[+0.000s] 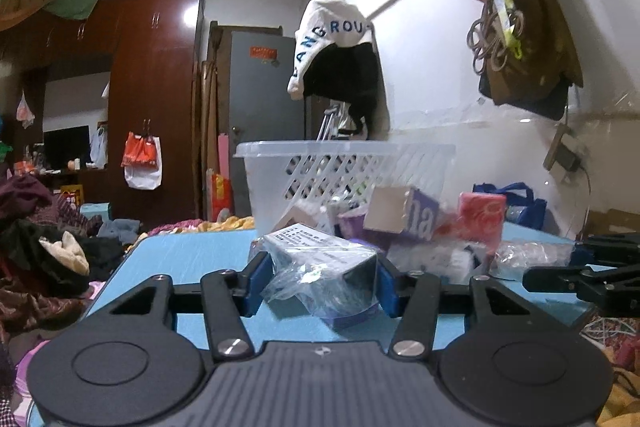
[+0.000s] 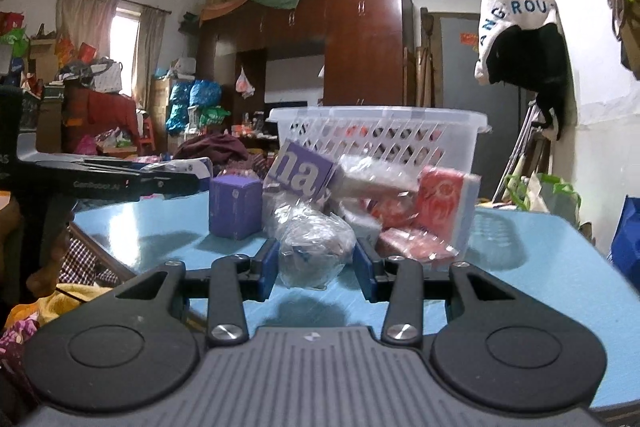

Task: Organize objects
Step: 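Grasp a clear-bagged white packet with the left gripper while the right grasps a wrapped white roll, then carry both held items over the white basket and release them inside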

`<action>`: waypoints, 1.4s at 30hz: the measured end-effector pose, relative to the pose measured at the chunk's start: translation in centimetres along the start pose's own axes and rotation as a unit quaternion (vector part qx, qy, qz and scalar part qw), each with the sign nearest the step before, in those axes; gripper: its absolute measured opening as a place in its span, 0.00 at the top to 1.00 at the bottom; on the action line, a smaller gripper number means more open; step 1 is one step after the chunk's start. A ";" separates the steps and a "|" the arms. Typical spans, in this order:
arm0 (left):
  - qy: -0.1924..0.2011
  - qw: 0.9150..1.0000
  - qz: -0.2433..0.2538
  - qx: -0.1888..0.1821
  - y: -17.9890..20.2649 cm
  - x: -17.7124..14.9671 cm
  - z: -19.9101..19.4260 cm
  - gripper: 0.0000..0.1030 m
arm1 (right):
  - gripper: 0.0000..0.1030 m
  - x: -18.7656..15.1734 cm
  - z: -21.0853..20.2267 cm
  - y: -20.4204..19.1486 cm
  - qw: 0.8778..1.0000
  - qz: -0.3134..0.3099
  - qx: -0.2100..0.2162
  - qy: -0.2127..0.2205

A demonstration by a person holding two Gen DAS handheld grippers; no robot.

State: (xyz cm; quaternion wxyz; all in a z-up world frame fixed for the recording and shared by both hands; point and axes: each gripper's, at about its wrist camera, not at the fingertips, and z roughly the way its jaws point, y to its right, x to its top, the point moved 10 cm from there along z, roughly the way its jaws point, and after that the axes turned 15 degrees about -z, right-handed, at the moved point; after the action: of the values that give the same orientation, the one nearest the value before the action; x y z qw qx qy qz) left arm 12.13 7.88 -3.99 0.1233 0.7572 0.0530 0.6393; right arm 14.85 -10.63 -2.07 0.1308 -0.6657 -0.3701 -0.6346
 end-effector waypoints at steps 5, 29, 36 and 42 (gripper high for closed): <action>0.009 1.000 0.001 -0.007 0.6 0.4 -0.2 0.45 | 0.57 0.3 0.0 0.9 1.000 0.003 -0.013 0.005; 0.053 0.998 -0.033 -0.028 1.8 7.5 1.7 0.44 | 0.57 5.6 1.2 5.0 0.998 0.010 -0.039 0.053; 0.030 0.999 -0.039 -0.019 3.2 13.6 9.1 0.44 | 0.58 11.4 6.8 7.8 0.996 -0.020 -0.053 0.065; -0.031 0.998 -0.050 0.015 2.5 13.0 15.7 0.44 | 0.58 11.7 12.9 10.1 0.996 -0.029 -0.085 0.021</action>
State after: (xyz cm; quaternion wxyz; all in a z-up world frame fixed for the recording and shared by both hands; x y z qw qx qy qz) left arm 29.60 6.69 6.73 0.1452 0.7745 0.0966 0.6081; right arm 30.23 -5.47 9.87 0.0629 -0.6496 -0.3314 -0.6813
